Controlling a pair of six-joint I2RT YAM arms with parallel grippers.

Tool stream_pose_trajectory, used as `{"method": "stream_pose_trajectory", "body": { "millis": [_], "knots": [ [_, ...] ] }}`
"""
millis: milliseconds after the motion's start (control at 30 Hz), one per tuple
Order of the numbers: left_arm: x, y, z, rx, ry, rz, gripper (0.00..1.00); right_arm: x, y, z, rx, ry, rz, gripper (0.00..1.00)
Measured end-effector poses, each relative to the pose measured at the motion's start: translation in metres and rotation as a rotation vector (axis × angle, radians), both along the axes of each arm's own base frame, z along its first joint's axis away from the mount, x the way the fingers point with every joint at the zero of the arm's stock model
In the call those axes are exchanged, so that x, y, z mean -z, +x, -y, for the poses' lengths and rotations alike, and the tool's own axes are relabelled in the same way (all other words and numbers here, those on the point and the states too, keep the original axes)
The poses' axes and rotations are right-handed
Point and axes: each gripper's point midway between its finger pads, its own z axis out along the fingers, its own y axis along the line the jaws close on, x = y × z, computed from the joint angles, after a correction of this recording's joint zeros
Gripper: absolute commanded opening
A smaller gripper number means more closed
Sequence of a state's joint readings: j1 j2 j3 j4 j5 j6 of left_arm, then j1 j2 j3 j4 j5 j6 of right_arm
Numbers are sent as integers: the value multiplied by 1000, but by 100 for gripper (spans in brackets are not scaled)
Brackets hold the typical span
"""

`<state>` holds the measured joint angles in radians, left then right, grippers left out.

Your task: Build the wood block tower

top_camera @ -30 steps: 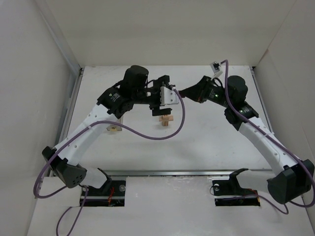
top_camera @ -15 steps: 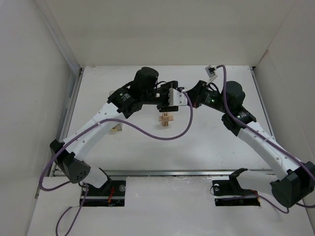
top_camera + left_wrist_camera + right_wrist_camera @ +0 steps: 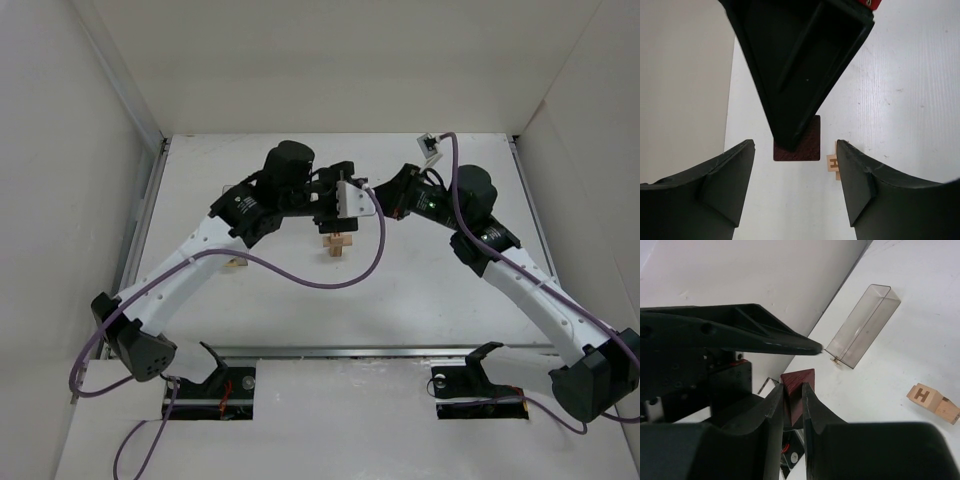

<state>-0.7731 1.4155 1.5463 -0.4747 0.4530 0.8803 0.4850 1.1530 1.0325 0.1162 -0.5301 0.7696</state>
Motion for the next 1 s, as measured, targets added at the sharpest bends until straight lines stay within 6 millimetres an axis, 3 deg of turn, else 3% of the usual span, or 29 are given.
{"method": "stream_pose_trajectory", "body": {
  "millis": [300, 600, 867, 1000],
  "knots": [
    [-29, -16, -8, 12, -90, 36, 57, 1, 0, 0, 2, -5, 2, 0],
    [-7, -10, -3, 12, -44, -13, 55, 0, 0, 0, 2, -5, 1, 0],
    [-4, -8, -3, 4, -35, -16, 44, -3, 0, 1, 2, -8, 10, 0],
    [-4, -8, -4, 1, -34, -16, 50, -4, 0, 1, 2, -11, 8, 0]
  ]
}}
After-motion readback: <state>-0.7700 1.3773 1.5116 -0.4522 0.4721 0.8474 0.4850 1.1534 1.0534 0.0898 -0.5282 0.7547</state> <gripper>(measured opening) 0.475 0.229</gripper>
